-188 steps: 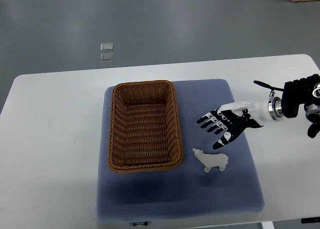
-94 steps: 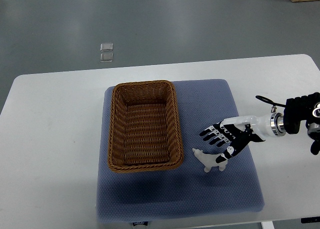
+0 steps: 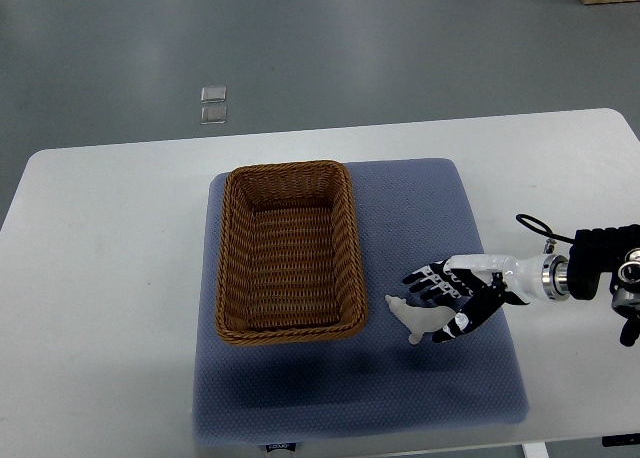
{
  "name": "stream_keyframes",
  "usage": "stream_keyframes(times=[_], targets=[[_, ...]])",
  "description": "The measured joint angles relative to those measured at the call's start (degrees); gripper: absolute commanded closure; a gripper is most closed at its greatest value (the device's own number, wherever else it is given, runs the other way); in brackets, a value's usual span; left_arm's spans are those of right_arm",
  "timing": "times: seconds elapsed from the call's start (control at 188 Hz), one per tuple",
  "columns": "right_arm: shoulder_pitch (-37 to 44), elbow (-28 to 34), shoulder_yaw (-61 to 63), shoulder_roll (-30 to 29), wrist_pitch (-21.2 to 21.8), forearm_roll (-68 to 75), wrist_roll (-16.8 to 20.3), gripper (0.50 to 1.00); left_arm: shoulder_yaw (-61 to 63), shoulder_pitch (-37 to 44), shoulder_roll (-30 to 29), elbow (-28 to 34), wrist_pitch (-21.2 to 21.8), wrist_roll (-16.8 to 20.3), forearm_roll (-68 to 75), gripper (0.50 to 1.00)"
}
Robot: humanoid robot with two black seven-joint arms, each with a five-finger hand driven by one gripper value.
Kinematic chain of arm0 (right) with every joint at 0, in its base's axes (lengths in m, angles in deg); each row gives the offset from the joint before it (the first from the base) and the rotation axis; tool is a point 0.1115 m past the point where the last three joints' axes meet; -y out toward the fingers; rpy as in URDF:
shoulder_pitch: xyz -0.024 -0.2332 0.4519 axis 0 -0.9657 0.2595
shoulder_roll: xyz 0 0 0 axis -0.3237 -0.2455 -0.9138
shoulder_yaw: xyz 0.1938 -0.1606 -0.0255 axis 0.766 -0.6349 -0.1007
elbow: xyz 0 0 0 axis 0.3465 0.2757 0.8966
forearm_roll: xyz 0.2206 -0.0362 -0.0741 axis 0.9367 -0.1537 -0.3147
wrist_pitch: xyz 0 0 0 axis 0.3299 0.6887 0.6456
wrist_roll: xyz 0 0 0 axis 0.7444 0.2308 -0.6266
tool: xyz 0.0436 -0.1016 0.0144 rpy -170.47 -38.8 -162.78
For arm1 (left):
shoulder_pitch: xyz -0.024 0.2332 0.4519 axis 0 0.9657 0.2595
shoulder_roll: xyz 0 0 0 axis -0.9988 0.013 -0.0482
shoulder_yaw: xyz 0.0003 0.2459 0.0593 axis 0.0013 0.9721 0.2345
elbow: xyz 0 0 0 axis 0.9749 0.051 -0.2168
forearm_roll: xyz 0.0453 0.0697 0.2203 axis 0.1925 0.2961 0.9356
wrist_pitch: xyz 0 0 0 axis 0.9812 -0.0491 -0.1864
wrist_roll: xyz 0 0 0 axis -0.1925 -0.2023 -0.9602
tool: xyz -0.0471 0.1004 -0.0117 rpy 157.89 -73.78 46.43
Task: Place white bear in brown basket with right hand
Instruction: 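Close the right hand fingers around the white bear figurine, then lift the white bear up off the cushion with the right hand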
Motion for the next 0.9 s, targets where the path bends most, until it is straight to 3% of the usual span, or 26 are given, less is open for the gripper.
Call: stream_keyframes(times=[0.202,0.239,0.345,0.393,0.707,0.898], targets=[[-1.2,0.0,0.4,-0.1,-1.1,-1.6,-1.8,0.644,0.0,0.0,0.0,0.0,0.0,0.0,0.0,0.5],[-1.4,0.0,0.5,-0.3,-1.4,-1.9,-2.2,0.679,0.0,0.0,0.0,0.0,0.0,0.0,0.0,0.5],[-1.8,0.0,0.5,-0.9,-2.3,-3.0,-3.2,0.711,0.0,0.0,0.0,0.0,0.0,0.0,0.0,0.5],[-2.1,0.0,0.5,-1.1,-2.6,-3.7,-3.7,0.756,0.0,0.0,0.0,0.0,0.0,0.0,0.0,0.5],[-2.9,0.0,0.5,-1.4,-2.8,-7.3,-7.7,0.91,-0.1,0.0,0.0,0.1,0.0,0.0,0.0,0.5],[-2.6,0.0,0.5,-0.9,-4.3,-7.6,-9.4,0.922,0.0,0.0,0.0,0.1,0.0,0.0,0.0,0.5]])
